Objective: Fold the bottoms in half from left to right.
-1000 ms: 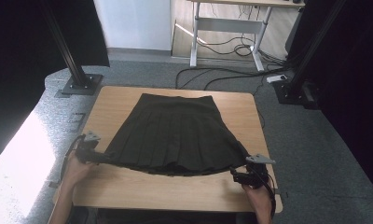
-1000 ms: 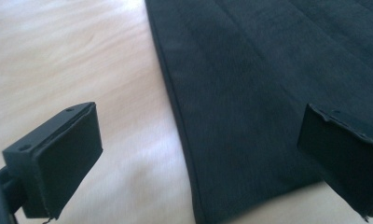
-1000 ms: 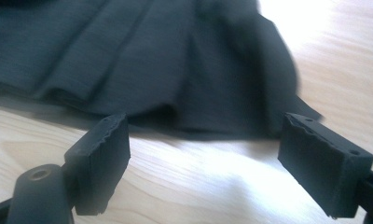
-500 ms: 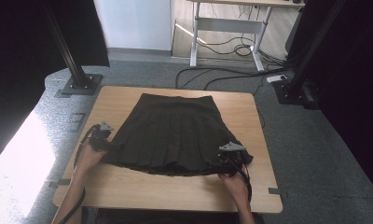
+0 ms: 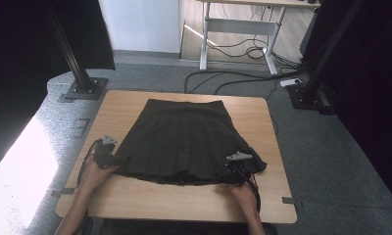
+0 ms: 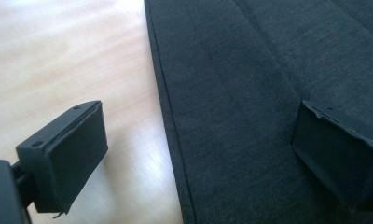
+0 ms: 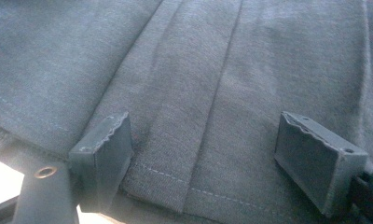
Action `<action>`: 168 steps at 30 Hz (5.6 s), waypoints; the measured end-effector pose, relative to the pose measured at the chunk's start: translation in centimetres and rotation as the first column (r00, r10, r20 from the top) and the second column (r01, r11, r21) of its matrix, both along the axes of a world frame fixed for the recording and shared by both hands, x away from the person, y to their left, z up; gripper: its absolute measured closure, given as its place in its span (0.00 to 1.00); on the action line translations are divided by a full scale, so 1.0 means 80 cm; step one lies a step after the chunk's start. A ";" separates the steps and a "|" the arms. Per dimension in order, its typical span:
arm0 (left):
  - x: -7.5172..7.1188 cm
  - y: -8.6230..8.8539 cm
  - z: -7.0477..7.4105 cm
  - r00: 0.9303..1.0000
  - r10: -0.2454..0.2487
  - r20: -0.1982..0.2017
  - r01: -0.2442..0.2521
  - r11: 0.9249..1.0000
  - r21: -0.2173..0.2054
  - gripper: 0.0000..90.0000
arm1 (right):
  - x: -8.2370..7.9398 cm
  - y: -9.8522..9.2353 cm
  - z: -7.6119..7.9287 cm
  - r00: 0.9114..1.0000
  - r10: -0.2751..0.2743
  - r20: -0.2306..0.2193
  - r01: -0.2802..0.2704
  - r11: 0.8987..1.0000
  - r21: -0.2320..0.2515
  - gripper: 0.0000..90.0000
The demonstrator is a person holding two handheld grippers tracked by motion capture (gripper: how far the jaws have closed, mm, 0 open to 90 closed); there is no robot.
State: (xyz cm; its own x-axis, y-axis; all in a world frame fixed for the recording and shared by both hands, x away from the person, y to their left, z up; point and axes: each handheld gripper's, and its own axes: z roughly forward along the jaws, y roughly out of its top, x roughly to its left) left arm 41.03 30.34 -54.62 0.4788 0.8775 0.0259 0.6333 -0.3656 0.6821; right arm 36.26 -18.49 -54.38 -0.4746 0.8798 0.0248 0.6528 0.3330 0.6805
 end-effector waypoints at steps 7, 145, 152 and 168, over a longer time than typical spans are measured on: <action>-0.039 -0.028 0.001 0.998 -0.053 0.015 0.053 0.998 0.027 0.04 | 0.003 -0.027 0.002 0.999 -0.030 -0.014 0.029 1.000 -0.012 0.21; 0.138 -0.089 0.011 0.995 -0.074 -0.061 0.073 0.997 -0.032 0.38 | -0.046 0.313 0.015 0.777 0.629 -0.028 -0.628 0.772 -0.094 0.59; 0.138 -0.092 0.014 0.993 -0.099 -0.072 0.096 0.995 -0.036 0.52 | -0.043 0.312 0.017 0.793 0.609 -0.018 -0.605 0.785 -0.133 0.79; 0.127 -0.098 0.023 0.982 -0.164 -0.096 0.162 0.986 -0.031 0.87 | -0.042 0.308 0.018 0.769 0.639 -0.015 -0.637 0.765 -0.094 0.88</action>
